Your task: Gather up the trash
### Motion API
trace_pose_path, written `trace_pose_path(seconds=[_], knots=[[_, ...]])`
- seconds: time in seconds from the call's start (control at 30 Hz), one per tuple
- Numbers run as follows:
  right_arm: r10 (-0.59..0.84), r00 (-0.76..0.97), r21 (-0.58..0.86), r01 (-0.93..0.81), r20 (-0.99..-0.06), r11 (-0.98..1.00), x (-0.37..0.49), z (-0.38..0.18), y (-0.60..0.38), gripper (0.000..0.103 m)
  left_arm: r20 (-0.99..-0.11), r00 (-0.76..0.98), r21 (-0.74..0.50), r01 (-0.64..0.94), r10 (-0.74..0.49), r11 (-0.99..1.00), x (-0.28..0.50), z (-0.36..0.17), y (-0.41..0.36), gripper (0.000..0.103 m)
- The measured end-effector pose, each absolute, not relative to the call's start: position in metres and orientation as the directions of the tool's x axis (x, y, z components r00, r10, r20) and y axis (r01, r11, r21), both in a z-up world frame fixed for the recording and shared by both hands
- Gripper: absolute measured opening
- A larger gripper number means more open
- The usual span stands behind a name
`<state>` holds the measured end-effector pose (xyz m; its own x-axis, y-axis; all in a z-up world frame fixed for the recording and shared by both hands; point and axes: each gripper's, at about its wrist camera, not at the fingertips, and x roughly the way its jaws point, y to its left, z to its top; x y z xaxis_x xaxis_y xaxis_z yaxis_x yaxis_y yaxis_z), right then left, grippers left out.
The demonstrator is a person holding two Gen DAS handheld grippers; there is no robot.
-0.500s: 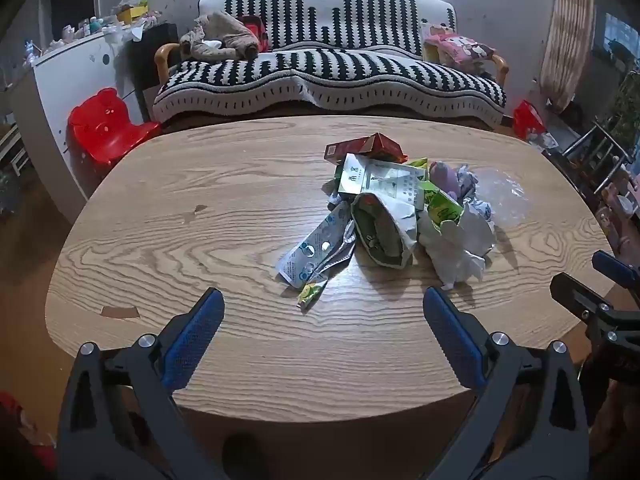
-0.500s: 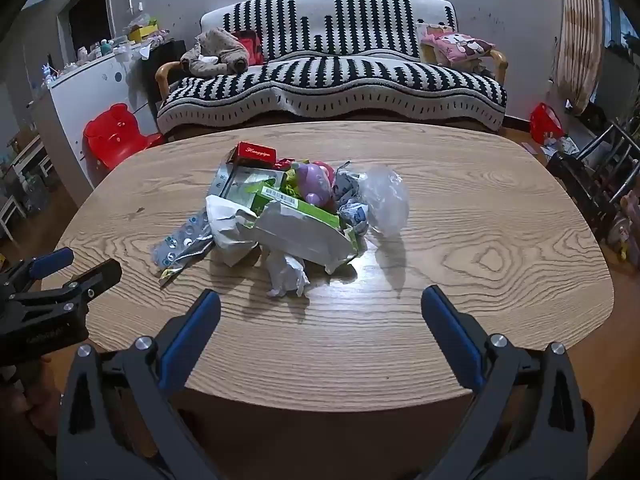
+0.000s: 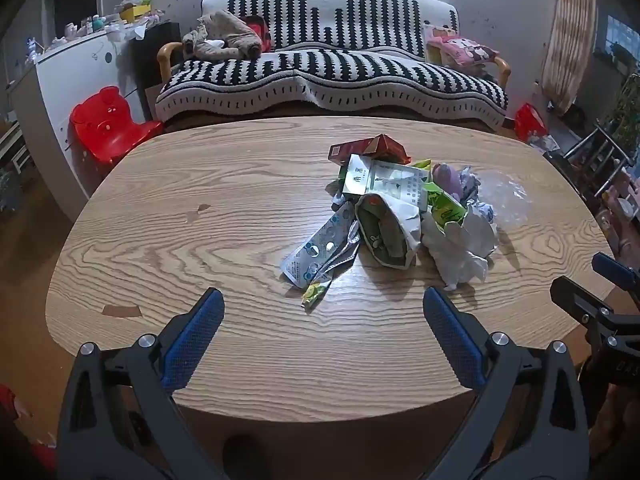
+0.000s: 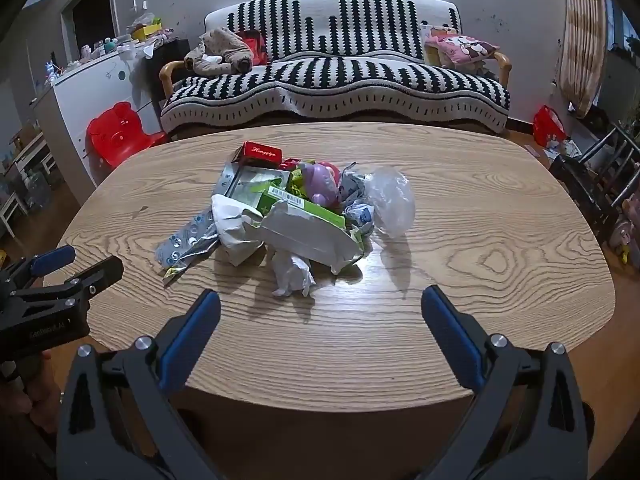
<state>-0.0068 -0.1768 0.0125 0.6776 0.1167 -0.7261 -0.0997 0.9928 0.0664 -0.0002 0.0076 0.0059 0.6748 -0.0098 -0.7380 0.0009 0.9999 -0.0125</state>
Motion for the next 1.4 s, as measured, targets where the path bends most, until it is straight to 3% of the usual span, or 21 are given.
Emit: trace_pose_path(seconds=[1.4], knots=[[0.124,0.682,0.074,-0.102,-0.720,0.992,-0.0040,0.0105,-0.1830,0.097,-0.741,0.672,-0.019,0.003,-0.016,1.000,-0.0001,0.0003,0.0031,0.097]])
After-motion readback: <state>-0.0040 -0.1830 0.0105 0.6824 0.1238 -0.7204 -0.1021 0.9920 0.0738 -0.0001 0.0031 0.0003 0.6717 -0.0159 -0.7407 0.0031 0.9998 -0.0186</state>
